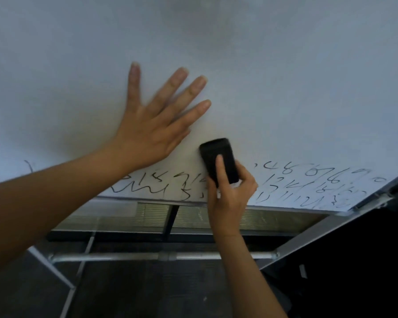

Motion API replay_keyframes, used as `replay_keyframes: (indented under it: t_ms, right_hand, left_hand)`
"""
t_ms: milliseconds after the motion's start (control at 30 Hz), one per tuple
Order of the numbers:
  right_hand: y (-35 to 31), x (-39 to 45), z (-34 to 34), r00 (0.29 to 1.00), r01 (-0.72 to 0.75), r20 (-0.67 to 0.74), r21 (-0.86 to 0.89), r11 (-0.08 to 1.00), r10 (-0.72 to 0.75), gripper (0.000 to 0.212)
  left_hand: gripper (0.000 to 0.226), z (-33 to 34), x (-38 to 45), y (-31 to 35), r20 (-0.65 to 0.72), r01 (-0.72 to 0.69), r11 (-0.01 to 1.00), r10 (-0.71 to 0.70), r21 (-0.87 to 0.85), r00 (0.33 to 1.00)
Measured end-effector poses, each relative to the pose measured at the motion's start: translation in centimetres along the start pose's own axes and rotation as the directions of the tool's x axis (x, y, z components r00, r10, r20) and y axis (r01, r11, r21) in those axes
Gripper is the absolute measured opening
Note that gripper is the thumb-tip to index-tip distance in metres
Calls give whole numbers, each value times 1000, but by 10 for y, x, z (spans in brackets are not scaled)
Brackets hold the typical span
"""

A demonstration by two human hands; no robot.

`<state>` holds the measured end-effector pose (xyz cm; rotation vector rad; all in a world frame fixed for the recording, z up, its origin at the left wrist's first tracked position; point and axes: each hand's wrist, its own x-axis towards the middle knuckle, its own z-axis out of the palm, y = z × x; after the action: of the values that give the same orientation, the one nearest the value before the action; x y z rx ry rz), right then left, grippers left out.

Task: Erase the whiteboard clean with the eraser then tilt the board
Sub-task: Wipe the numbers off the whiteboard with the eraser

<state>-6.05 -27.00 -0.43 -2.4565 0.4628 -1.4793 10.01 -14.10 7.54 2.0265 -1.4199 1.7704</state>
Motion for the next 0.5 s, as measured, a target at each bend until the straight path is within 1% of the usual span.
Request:
replay_keyframes:
  t_ms: [100,167,267,333,400,500]
  right_hand:
    - [11,41,-15,975,-57,-213,34,998,63,59]
    - [14,56,-21,961,-74,-265,44,996,83,54]
    - [1,47,-13,974,-84,-203,92,992,102,58]
    - [-15,30,0,990,-49,-127,101,994,62,61]
    - [-28,14,14,997,-24,-66,92,995,30,58]
    - [-33,1,22,998,-35,-43,77,996,38,57]
  left_hand:
    - [49,-3,1,2,16,13,1000,-13,3,1000]
    - [49,-4,1,3,26,23,1000,-23,-2,999]
    - [49,-5,0,2,35,25,1000,-26,15,999]
    - [50,-4,-1,1,33,25,1000,-26,19,999]
    - [51,-3,-2,1,25,23,1000,-23,11,999]
    - [51,-2,-2,1,0,20,1000,-20,-8,1000]
